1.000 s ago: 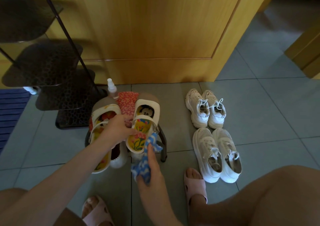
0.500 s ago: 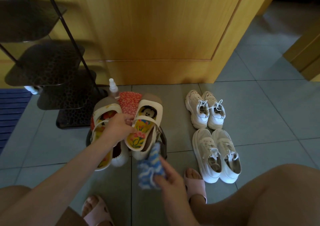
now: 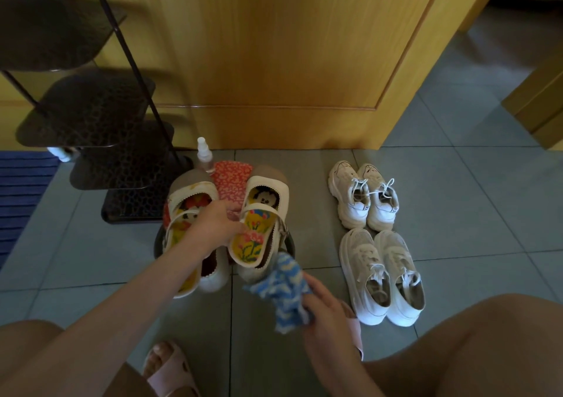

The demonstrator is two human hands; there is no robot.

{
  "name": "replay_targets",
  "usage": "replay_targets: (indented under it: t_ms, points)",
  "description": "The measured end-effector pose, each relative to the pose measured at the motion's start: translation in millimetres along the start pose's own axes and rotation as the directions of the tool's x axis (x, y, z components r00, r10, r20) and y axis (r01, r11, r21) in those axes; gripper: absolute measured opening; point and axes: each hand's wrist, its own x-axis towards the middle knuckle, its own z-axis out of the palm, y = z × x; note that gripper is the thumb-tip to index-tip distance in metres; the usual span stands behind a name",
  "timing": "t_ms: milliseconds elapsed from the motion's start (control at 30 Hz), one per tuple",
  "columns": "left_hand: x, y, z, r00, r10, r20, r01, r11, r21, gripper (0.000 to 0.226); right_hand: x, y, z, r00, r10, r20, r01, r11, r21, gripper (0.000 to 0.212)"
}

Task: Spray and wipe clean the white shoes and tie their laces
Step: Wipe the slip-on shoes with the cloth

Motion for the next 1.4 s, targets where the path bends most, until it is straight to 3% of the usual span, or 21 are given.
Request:
replay_targets:
  t_ms: [100, 167, 233, 300, 367, 500, 600, 667, 700, 767, 833, 933, 1000, 1067, 1267, 1400]
  points:
    - [-13, 10, -5, 0.981, 0.139, -0.139, -0.113, 0.977, 0.183, 0.007, 4, -28, -8, 0.998, -0.062, 0.012, 0.062, 0.996, 0.058, 0.031]
    - [-26, 20, -10, 0.926, 0.295, -0.235, -0.239, 0.941, 0.238, 0.025, 12, -45, 1, 0.990, -0.117, 0.073, 0.114, 0.993, 0.040, 0.032]
    - [-38, 28, -14, 0.936, 0.320, -0.147, -0.320, 0.947, 0.030, 0.034, 20, -56, 16, 0.978, -0.144, 0.150, 0.145, 0.989, 0.002, 0.035]
    - [-50, 33, -13, 0.949, 0.310, 0.052, -0.290, 0.928, -0.235, 0.047, 27, -65, 33, 0.964, -0.150, 0.221, 0.147, 0.989, 0.030, 0.040]
    - [-53, 31, -8, 0.922, 0.365, 0.131, -0.321, 0.908, -0.270, 0.056, 35, -68, 45, 0.934, -0.134, 0.330, 0.114, 0.990, 0.080, 0.047]
    - [-46, 26, -12, 0.892, 0.441, -0.100, -0.451, 0.886, -0.110, 0.044, 39, -75, 59, 0.895, -0.066, 0.440, 0.035, 0.996, 0.079, 0.053]
    - [-37, 24, -20, 0.857, 0.448, -0.256, -0.476, 0.878, -0.058, 0.022, 41, -87, 61, 0.924, -0.122, 0.364, 0.184, 0.973, -0.141, 0.033]
    - [-30, 24, -27, 0.847, 0.411, -0.338, -0.458, 0.886, -0.070, 0.014, 50, -87, 54, 0.963, -0.244, 0.116, 0.270, 0.886, -0.377, 0.025]
    - [-26, 23, -31, 0.848, 0.374, -0.376, -0.442, 0.890, -0.112, 0.012, 56, -84, 49, 0.957, -0.290, -0.012, 0.247, 0.834, -0.493, 0.027]
    - [-16, 20, -39, 0.857, 0.292, -0.423, -0.399, 0.897, -0.188, 0.010, 64, -73, 45, 0.972, -0.210, -0.100, 0.099, 0.762, -0.640, 0.049]
    - [-7, 17, -42, 0.871, 0.225, -0.436, -0.351, 0.907, -0.233, 0.010, 72, -60, 48, 0.990, -0.090, -0.107, -0.002, 0.756, -0.654, 0.058]
    - [1, 16, -36, 0.891, 0.118, -0.439, -0.275, 0.909, -0.314, 0.012, 81, -56, 56, 0.989, -0.128, -0.078, 0.026, 0.664, -0.748, 0.034]
    - [2, 20, -30, 0.900, 0.108, -0.422, -0.262, 0.908, -0.327, 0.012, 86, -56, 59, 0.989, -0.134, -0.056, 0.038, 0.613, -0.789, 0.017]
    - [3, 25, -27, 0.920, 0.112, -0.375, -0.247, 0.909, -0.335, 0.012, 92, -57, 59, 0.991, -0.128, -0.044, 0.036, 0.566, -0.823, 0.012]
    - [14, 28, -23, 0.940, 0.038, -0.340, -0.158, 0.930, -0.331, 0.010, 96, -66, 38, 1.000, -0.024, 0.007, 0.022, 0.720, -0.694, 0.016]
    - [26, 21, -9, 0.933, -0.021, -0.358, -0.124, 0.917, -0.378, 0.007, 102, -72, 27, 0.999, -0.047, 0.005, 0.038, 0.710, -0.703, 0.022]
